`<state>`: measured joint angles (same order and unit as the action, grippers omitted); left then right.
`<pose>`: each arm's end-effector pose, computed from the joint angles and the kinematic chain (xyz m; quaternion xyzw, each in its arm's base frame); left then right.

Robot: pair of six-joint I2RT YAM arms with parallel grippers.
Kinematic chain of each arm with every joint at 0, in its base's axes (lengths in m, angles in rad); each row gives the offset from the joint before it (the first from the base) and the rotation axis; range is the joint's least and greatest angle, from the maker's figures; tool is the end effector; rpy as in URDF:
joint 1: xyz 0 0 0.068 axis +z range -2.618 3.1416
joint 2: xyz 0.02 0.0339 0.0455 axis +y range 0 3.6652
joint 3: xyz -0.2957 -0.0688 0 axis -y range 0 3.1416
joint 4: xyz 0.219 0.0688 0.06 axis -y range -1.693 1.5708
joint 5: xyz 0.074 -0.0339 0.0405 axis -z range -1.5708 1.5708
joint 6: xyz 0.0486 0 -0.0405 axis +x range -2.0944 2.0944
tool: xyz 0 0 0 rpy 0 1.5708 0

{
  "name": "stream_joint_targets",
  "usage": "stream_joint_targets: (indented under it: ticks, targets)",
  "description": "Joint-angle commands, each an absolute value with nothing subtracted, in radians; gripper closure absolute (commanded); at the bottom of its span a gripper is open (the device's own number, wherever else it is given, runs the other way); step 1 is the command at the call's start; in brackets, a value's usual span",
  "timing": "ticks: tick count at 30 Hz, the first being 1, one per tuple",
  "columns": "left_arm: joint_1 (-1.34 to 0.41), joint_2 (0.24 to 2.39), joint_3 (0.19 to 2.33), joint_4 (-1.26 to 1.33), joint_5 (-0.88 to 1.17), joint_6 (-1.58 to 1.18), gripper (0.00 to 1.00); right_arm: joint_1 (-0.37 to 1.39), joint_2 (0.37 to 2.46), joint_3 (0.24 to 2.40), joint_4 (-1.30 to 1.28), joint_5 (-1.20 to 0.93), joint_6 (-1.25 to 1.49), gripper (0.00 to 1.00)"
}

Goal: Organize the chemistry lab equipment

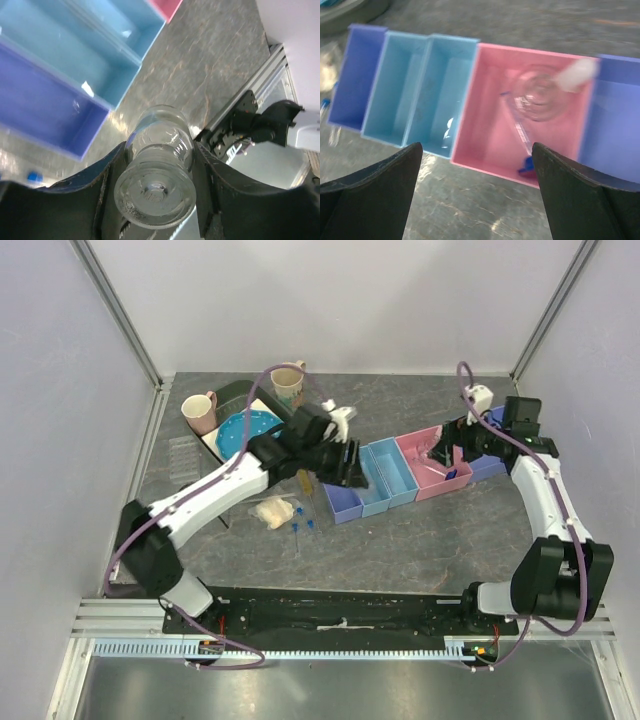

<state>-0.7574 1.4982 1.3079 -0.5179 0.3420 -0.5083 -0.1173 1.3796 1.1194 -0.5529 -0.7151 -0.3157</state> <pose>0.2184 -0.2289 0.3480 0.1818 0.8794 -0.3683 0.2407 0.2688 0.0004 0.3250 -0.2150 0.8532 0.2431 0.4082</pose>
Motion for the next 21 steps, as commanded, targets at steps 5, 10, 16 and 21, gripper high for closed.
stream_joint_targets:
  ticks: [5,10,16,21]
  targets:
    - [-0.841,1.877,1.791,-0.465,0.341,-0.339,0.91,-0.261,1.238,1.101,-0.356,-0.433,-0.054,0.02]
    - [-0.88,2.133,2.06,-0.463,0.328,-0.264,0.91,-0.304,1.203,1.072,-0.305,-0.42,-0.005,0.02]
    - [-0.899,2.325,2.279,-0.477,0.281,-0.201,0.9,-0.327,1.196,1.063,-0.295,-0.403,-0.003,0.02]
    - [-0.907,2.396,2.348,-0.492,0.232,-0.141,0.87,-0.328,1.206,1.062,-0.293,-0.416,-0.003,0.02]
